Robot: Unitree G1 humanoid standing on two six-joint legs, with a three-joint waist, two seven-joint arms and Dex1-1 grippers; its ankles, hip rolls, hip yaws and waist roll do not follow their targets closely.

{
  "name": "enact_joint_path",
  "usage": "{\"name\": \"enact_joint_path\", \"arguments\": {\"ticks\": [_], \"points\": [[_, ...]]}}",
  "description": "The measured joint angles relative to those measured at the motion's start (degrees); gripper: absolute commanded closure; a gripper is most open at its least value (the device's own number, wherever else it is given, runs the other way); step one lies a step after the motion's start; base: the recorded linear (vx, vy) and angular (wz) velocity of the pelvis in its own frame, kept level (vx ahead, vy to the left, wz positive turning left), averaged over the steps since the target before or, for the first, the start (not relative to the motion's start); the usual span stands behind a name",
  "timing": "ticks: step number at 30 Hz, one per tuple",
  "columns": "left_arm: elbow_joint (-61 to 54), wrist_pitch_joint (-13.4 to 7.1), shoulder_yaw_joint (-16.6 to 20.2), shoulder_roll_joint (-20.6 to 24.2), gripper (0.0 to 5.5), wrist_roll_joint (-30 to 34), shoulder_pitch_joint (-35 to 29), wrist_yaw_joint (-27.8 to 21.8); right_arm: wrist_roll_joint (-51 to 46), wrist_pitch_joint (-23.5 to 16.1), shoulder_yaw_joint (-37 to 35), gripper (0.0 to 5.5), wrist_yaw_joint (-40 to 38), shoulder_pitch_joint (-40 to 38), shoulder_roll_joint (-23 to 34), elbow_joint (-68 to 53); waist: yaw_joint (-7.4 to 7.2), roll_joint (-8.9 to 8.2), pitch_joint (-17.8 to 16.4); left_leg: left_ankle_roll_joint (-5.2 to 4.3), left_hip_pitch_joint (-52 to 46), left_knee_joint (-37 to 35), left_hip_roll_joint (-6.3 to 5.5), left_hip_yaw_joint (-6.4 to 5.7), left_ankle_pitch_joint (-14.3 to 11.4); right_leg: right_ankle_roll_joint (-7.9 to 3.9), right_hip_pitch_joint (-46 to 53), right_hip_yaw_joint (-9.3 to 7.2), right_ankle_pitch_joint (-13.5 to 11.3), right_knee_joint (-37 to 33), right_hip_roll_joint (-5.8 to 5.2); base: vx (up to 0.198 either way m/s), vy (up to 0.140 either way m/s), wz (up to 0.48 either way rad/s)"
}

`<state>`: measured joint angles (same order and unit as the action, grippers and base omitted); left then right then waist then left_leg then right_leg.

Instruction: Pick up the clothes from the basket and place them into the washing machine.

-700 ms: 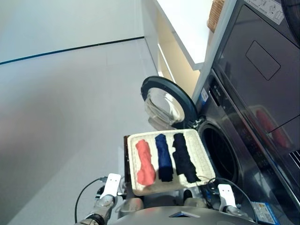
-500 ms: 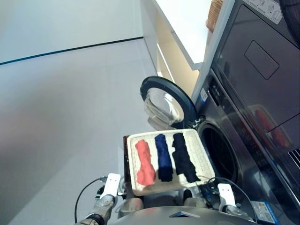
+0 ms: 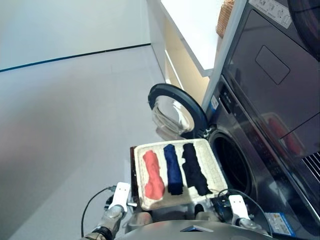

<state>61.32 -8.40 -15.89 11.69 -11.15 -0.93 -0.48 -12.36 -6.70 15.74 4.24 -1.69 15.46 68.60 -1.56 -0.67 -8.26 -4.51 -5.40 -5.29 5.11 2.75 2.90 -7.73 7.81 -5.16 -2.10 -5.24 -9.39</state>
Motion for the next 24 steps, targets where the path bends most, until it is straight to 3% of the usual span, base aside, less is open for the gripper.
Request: {"name": "enact_joint_path", "arguments": {"ticks": [8, 15, 24], "points": [[-16.7, -0.3, -2.8, 1.1, 0.00, -2.2, 1.1, 0.9, 4.3, 0.0, 2.1, 0.00, -1.4, -2.1, 1.2, -12.8, -0.05, -0.50, 0.3, 0.09, 0.1, 0.0, -0.02, 0.11, 0.1, -0.05, -0.1, 0.16, -0.2, 0.0, -0.02, 0.000, 0.000, 0.000], [-25.7, -1.1, -8.0, 3.1, 0.00, -0.3, -0.1, 2.2, 4.2, -0.2, 2.6, 0.00, -3.5, -1.8, 2.3, -22.8, -0.17, -0.44, -0.1, 0.12, 1.7, 0.0, -0.02, 0.20, 0.3, -0.13, -1.8, 0.35, -0.6, 0.0, 0.01, -0.021, -0.003, -0.004], [-26.2, -1.4, -9.4, 1.5, 0.00, -6.4, -6.5, 8.1, 1.1, -2.7, 2.7, 0.00, -8.2, 2.7, 3.8, -42.4, -1.40, -0.14, -7.4, 0.29, 7.5, 0.5, -0.03, 0.33, 2.3, -0.06, -7.9, 0.95, -2.6, 0.2, 0.43, -0.061, -0.023, -0.005]]}}
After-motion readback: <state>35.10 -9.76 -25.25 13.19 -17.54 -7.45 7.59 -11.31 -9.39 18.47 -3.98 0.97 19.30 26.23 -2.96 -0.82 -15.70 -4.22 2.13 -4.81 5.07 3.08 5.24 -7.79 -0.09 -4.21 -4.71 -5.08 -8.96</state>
